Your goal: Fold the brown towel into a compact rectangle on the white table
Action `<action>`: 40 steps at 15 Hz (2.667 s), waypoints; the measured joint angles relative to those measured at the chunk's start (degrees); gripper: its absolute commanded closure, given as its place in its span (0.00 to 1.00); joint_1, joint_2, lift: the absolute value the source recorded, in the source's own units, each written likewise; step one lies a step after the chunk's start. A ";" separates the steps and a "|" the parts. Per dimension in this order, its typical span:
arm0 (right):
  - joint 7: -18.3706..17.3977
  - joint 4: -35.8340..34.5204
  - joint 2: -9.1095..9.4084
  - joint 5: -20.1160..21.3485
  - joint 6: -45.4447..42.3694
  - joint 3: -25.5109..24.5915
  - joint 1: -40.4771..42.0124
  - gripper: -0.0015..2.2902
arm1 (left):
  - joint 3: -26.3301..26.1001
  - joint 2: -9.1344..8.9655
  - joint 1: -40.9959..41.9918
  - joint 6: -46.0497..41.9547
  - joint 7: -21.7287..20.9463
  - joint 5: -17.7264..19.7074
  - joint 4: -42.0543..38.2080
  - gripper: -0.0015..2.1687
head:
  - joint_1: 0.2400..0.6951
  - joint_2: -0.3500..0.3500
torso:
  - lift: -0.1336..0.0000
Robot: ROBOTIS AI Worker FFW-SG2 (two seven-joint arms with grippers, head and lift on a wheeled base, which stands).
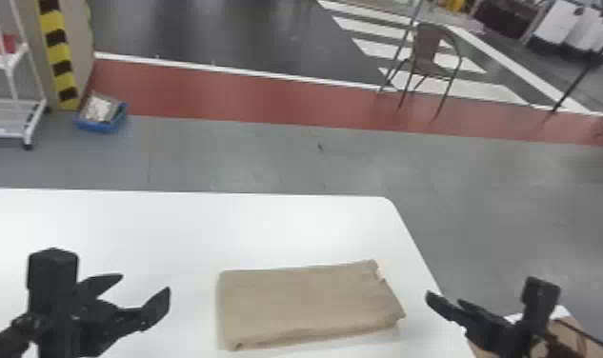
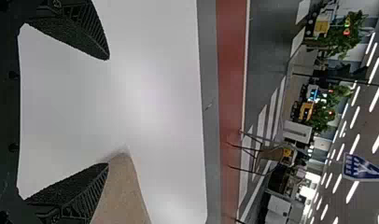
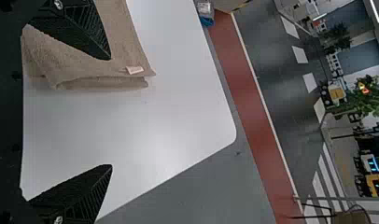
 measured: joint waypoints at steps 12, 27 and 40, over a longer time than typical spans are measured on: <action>-3.67 1.36 -0.40 -1.80 -11.35 -1.75 4.41 0.03 | -9.57 -3.03 -3.37 19.75 8.57 6.49 1.98 0.13 | 1.00 0.00 | 1.00; -4.09 1.28 0.09 -1.63 -12.13 1.31 4.38 0.03 | -15.98 -6.58 -3.81 7.74 8.42 5.96 4.36 0.82 | 1.00 0.00 | 1.00; -4.62 2.11 -0.13 -1.65 -12.40 4.62 2.71 0.04 | -19.78 -8.19 -6.94 -1.38 11.48 -0.91 15.09 0.82 | 1.00 0.00 | 1.00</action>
